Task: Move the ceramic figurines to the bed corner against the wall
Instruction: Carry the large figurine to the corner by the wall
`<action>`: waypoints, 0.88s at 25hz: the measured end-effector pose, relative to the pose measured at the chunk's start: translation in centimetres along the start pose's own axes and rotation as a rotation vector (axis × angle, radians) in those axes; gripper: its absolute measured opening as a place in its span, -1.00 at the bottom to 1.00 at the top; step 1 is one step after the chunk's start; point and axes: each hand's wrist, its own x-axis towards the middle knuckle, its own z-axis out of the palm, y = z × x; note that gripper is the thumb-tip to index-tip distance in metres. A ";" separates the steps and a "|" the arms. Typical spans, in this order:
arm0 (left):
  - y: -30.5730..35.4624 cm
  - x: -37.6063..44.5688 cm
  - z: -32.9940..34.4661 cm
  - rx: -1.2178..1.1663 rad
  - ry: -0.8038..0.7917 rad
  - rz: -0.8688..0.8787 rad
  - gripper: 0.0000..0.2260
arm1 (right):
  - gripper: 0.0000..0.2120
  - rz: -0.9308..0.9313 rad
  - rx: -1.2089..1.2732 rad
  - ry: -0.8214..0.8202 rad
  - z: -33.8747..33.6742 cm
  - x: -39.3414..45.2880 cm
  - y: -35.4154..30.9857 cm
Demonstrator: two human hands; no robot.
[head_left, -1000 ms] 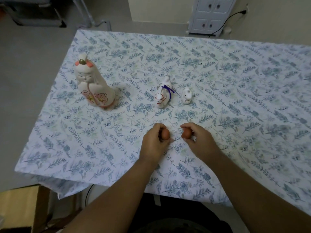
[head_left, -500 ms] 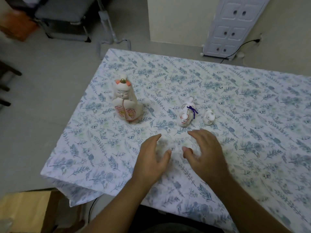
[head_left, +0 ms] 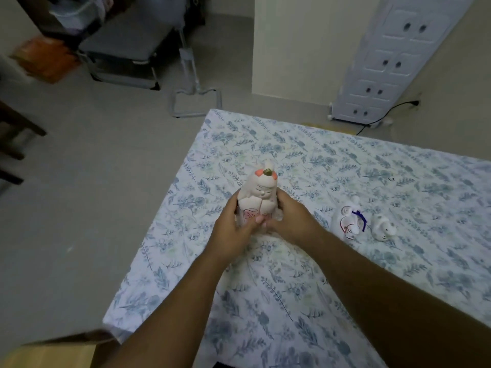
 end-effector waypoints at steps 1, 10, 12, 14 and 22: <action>0.0 -0.1 -0.2 -0.027 -0.025 0.033 -0.44 | -0.32 -0.020 -0.017 0.033 0.1 -0.3 0.1; 10.4 0.4 4.6 -0.218 -0.178 0.237 -0.56 | -0.32 -0.253 0.179 0.372 -9.3 -9.1 -2.4; 13.5 1.0 8.9 -0.231 -0.307 0.284 -0.57 | -0.32 -0.247 0.248 0.469 -13.0 -12.1 -1.4; 15.8 1.3 14.0 -0.215 -0.407 0.309 -0.56 | -0.34 -0.230 0.259 0.568 -16.7 -15.0 0.4; 20.0 1.2 41.0 -0.180 -0.612 0.186 -0.60 | -0.29 -0.075 0.316 0.942 -32.0 -23.8 16.5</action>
